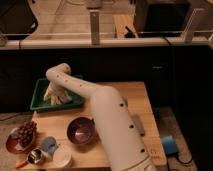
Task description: Place banana in paper cup
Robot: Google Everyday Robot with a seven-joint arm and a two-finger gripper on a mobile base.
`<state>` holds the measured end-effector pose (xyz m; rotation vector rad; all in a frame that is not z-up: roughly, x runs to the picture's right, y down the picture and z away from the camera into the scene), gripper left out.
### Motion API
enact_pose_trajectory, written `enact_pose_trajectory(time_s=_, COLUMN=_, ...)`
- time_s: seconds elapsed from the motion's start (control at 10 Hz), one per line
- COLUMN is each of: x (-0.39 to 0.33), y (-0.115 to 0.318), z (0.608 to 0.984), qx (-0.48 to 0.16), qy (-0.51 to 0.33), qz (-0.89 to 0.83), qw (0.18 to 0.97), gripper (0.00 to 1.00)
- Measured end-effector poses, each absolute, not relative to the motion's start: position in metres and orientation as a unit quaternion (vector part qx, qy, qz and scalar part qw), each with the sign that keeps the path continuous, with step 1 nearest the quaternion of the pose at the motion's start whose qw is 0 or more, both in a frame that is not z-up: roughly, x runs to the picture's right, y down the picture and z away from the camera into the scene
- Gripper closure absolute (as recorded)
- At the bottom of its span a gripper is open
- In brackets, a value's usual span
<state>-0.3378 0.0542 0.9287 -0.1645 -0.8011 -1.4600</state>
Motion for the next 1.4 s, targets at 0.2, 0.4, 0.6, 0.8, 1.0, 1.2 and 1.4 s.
enact_pose_trajectory(time_s=0.2, x=-0.345, y=0.056, z=0.932, qx=-0.078, qy=-0.357, qz=-0.649, qw=0.667, gripper=0.33)
enact_pose_trajectory(time_s=0.4, x=-0.348, y=0.057, z=0.934, qx=-0.088, qy=-0.351, qz=-0.654, qw=0.664, gripper=0.32)
enact_pose_trajectory(time_s=0.6, x=-0.346, y=0.056, z=0.934, qx=-0.101, qy=-0.336, qz=-0.653, qw=0.671, gripper=0.23)
enact_pose_trajectory(time_s=0.8, x=-0.343, y=0.051, z=0.930, qx=-0.112, qy=-0.318, qz=-0.654, qw=0.677, gripper=0.23)
enact_pose_trajectory(time_s=1.0, x=-0.346, y=0.040, z=0.920, qx=-0.119, qy=-0.303, qz=-0.659, qw=0.678, gripper=0.23)
enact_pose_trajectory(time_s=1.2, x=-0.359, y=0.026, z=0.907, qx=-0.113, qy=-0.299, qz=-0.663, qw=0.677, gripper=0.23)
enact_pose_trajectory(time_s=1.4, x=-0.367, y=0.023, z=0.906, qx=-0.100, qy=-0.313, qz=-0.658, qw=0.678, gripper=0.23)
